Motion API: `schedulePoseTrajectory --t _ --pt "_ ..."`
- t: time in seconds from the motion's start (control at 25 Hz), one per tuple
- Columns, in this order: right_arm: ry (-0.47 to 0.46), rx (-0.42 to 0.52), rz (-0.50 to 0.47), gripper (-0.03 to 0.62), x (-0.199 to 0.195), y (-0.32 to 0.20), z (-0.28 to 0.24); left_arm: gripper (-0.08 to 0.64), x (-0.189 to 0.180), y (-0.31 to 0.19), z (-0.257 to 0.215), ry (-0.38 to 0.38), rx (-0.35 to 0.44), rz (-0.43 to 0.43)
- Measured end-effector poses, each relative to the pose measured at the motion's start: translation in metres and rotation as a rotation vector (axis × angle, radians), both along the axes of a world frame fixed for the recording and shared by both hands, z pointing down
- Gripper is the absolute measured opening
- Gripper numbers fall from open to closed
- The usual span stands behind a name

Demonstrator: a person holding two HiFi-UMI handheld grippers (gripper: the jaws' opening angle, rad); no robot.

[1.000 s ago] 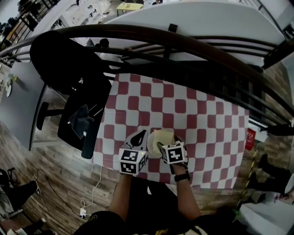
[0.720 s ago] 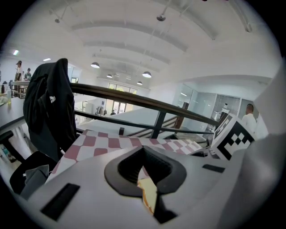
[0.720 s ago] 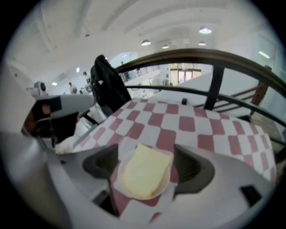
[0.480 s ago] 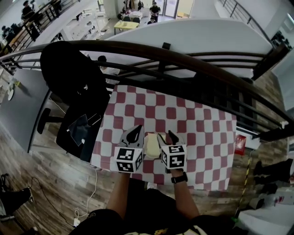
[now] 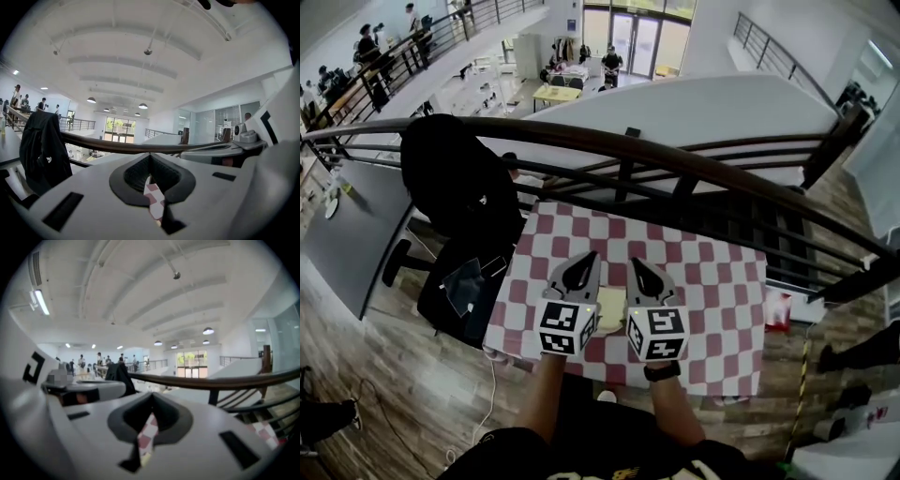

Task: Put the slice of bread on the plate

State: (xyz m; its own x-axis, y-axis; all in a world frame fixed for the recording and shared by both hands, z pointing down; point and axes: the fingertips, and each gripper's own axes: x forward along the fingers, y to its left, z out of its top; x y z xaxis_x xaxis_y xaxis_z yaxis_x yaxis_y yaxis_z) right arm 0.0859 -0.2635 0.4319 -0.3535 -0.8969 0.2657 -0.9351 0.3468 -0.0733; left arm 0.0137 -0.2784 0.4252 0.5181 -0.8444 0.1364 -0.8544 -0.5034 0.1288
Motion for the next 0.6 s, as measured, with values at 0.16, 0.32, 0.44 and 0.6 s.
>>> schedulePoseTrajectory --t 0.16,0.32,0.44,0.6 --pt "-0.044 0.065 0.007 0.015 0.0 0.014 -0.023 0.017 0.001 0.012 -0.03 -0.002 0.067 -0.003" --pt "-0.011 0.097 0.019 0.015 0.002 0.026 -0.028 0.017 -0.002 0.021 -0.037 0.002 0.094 -0.018" --pt "0.01 0.141 0.018 0.015 0.004 0.035 -0.04 0.017 0.0 0.03 -0.037 0.002 0.099 -0.02" --pt "0.025 0.165 0.024 0.014 0.007 0.043 -0.046 0.017 0.0 0.041 -0.042 0.004 0.118 -0.023"
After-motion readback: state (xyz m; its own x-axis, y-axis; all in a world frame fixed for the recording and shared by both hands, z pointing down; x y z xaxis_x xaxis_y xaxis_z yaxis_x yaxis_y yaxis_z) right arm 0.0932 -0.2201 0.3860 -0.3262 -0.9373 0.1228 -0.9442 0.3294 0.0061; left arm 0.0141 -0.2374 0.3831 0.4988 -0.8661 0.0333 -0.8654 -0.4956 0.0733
